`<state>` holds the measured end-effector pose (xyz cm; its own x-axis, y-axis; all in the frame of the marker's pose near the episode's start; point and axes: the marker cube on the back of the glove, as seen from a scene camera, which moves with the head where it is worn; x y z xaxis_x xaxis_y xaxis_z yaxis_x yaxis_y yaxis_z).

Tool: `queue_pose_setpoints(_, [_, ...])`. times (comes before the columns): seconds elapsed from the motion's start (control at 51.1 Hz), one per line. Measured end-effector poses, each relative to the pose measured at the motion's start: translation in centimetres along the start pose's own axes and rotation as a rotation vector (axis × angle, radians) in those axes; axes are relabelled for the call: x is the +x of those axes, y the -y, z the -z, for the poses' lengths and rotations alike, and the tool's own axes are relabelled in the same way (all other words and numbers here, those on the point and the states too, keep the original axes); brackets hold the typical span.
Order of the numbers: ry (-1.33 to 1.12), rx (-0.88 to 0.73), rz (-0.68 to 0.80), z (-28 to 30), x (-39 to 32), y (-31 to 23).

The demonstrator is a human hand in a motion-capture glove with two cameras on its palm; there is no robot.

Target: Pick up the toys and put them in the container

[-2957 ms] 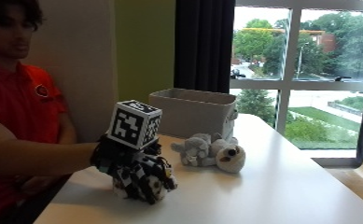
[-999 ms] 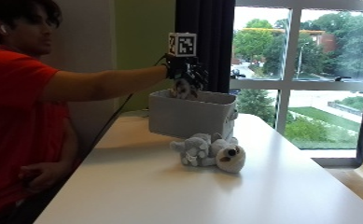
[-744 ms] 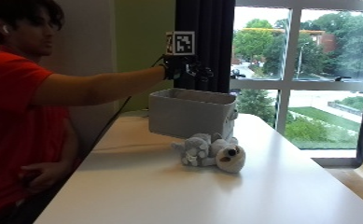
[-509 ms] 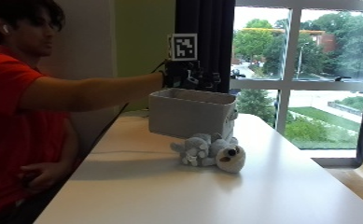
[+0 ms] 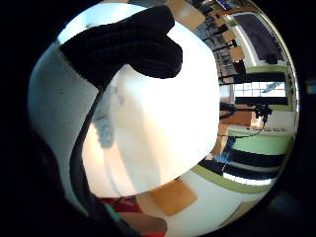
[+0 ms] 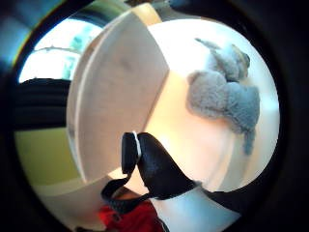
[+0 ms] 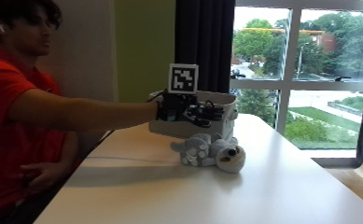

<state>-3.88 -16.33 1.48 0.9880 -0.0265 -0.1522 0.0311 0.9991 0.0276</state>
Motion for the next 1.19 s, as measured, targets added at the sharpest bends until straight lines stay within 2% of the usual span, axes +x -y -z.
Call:
queue_pose_setpoints(0.059, [-0.007,-0.008,0.012,-0.7,0.2,0.0])
queue_pose_setpoints(0.137, [-0.033,-0.024,-0.106,-2.2,0.6,0.6])
queue_pose_setpoints(0.235, [-0.043,-0.056,0.026,-3.9,0.2,0.1])
queue_pose_setpoints(0.352, [-0.067,-0.066,-0.106,-6.1,-0.1,0.6])
queue_pose_setpoints(0.45, [-0.071,-0.069,0.022,-7.0,-0.1,0.3])
queue_pose_setpoints(0.607, [-0.083,-0.057,0.075,-7.4,-0.4,0.7])
queue_pose_setpoints(0.646, [-0.099,-0.048,0.037,-7.5,-0.7,1.1])
queue_pose_setpoints(0.685, [-0.109,-0.035,-0.018,-7.7,-1.3,1.6])
queue_pose_setpoints(0.783, [-0.15,0.0,-0.039,-8.2,-1.9,2.5])
queue_pose_setpoints(0.881, [-0.148,0.096,0.061,-8.9,-2.0,2.9])
queue_pose_setpoints(0.979, [-0.203,0.208,-0.057,-9.2,-1.5,3.6])
queue_pose_setpoints(1.194, [-0.127,0.353,0.033,-9.1,-2.4,3.2])
